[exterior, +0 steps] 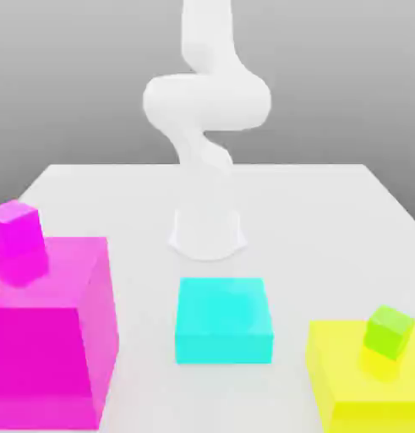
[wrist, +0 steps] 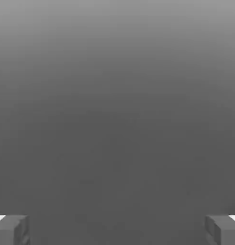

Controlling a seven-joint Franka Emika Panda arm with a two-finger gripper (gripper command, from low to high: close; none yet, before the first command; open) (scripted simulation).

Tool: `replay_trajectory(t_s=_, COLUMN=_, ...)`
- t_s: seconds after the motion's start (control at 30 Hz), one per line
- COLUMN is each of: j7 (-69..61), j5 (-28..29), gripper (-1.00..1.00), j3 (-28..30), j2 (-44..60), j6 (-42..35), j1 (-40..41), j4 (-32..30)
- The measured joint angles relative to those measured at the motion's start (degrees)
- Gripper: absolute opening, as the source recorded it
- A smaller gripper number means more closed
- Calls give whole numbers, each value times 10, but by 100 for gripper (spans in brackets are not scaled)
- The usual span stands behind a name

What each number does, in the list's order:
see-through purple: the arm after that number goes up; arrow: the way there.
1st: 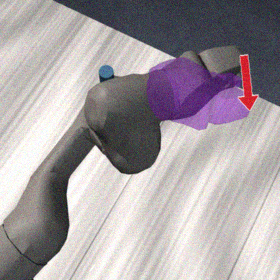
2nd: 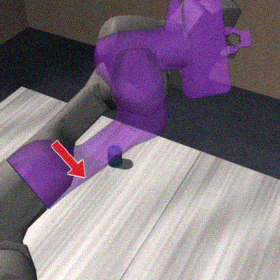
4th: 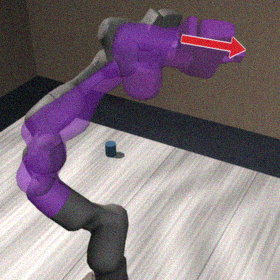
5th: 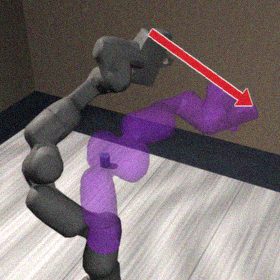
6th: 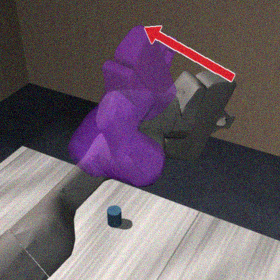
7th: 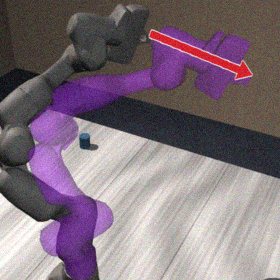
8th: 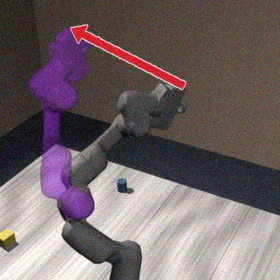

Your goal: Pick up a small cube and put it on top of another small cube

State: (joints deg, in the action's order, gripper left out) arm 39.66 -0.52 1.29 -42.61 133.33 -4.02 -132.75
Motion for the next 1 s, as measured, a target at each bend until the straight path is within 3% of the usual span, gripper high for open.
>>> replay_trajectory(t_s=0.57, j7=-438, j5=-58, gripper=0, j3=61, j2=221, j6=105, j1=-242, j4=-65)
replay_trajectory(t_s=1.0, j7=-763, j5=-93, gripper=0, j3=36, j2=388, j6=184, j1=-364, j4=-115)
